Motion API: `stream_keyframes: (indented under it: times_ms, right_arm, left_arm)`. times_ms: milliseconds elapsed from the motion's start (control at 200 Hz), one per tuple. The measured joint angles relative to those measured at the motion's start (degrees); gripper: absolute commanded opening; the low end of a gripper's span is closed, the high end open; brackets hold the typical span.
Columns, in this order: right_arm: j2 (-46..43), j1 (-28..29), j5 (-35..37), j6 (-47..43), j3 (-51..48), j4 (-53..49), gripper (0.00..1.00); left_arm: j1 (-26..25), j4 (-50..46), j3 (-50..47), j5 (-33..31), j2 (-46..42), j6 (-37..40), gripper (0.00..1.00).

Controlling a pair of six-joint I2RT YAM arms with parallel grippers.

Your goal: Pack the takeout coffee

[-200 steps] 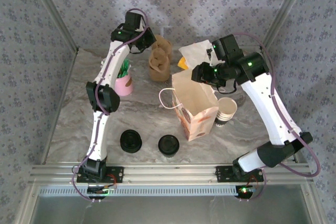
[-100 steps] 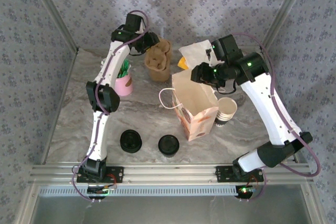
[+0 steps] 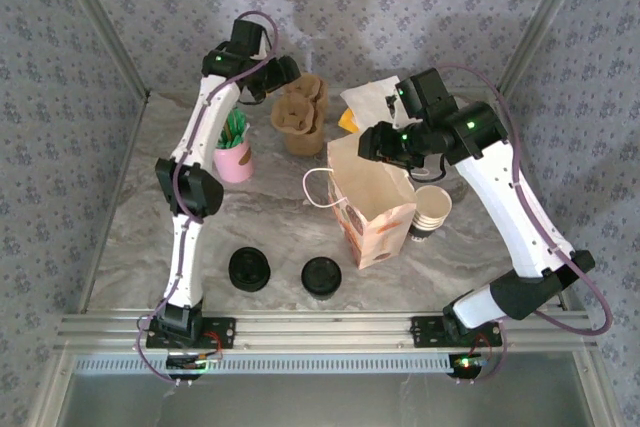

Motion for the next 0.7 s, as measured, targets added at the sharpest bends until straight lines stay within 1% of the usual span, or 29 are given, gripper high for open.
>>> stream_keyframes:
  times_ms: [95, 180, 310, 395, 565, 700]
  right_arm:
    - [0.0, 0.3, 0.2, 0.0, 0.0, 0.0, 0.49]
    - [0.0, 0.5, 0.2, 0.2, 0.0, 0.0, 0.49]
    - [0.1, 0.6, 0.3, 0.4, 0.8, 0.0, 0.49]
    - [0.1, 0.7, 0.6, 0.4, 1.4, 0.0, 0.49]
    - [0.2, 1.6, 1.0, 0.4, 1.6, 0.0, 0.49]
    - [0.3, 2.2, 1.2, 0.4, 1.6, 0.0, 0.49]
  left_arm:
    - [0.0, -1.6, -0.9, -1.2, -1.9, 1.1, 0.74]
    - [0.0, -2.7, -4.2, -1.8, -5.0, 2.3, 0.72]
    - [0.0, -2.1, -14.8, -1.0, -11.7, 3.5, 0.7]
    - [0.3, -1.0, -21.4, 1.2, -14.9, 4.0, 0.69]
    - [0.6, 1.9, -27.9, 5.2, -15.6, 5.3, 0.67]
    - [1.2, 4.6, -30.3, 6.8, -15.6, 6.1, 0.67]
